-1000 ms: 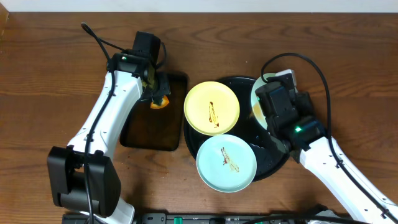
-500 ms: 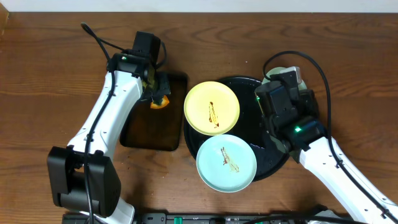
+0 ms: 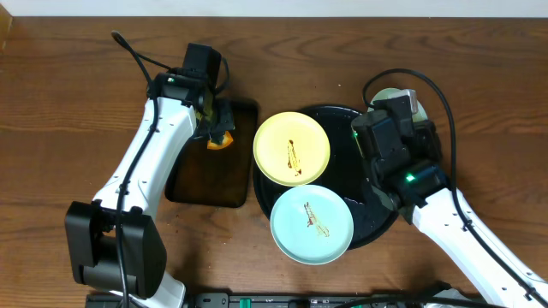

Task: Clean dirty plates on tray and stack at the side
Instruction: 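Lift the light-blue plate with the right gripper and set it on the table's right side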

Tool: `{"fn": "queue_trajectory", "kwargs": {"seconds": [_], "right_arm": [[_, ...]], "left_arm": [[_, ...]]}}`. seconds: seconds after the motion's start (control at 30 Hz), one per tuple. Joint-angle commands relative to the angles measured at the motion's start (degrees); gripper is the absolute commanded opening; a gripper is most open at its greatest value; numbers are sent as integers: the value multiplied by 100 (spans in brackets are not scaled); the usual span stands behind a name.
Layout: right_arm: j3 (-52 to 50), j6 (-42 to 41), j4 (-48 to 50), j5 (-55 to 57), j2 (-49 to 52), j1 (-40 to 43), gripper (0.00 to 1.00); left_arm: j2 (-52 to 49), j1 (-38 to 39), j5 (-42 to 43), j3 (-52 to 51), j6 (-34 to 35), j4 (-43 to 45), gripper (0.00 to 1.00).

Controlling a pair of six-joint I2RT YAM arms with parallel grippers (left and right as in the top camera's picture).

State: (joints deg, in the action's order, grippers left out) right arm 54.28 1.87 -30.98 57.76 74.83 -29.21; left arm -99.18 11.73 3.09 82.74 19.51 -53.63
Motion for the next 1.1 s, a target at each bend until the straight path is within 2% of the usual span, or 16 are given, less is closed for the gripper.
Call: {"fn": "queue_trajectory", "kwargs": {"seconds": [0.0, 0.2, 0.37, 0.5, 0.67, 0.83, 1.07], "right_arm": [[125, -579, 22, 162, -57, 170, 1], [125, -1716, -170, -1156, -57, 1318, 1], [122, -2398, -264, -2382, -57, 2636, 1], [116, -2820, -354, -3418, -28, 3766, 1], [109, -2929, -413, -4015, 216, 4824, 1], [109, -2927, -286, -4028, 669, 5388, 1], [109, -2898, 17, -4387, 1222, 5591, 1]], "left_arm": [[4, -20, 52, -42, 33, -9, 8], [4, -20, 52, -42, 33, -20, 8], [4, -20, 52, -42, 33, -33, 8], [4, -20, 52, -42, 33, -33, 8], [4, -20, 52, -42, 33, -31, 8], [4, -20, 55, -42, 33, -31, 8], [4, -20, 55, -42, 33, -33, 8]]}}
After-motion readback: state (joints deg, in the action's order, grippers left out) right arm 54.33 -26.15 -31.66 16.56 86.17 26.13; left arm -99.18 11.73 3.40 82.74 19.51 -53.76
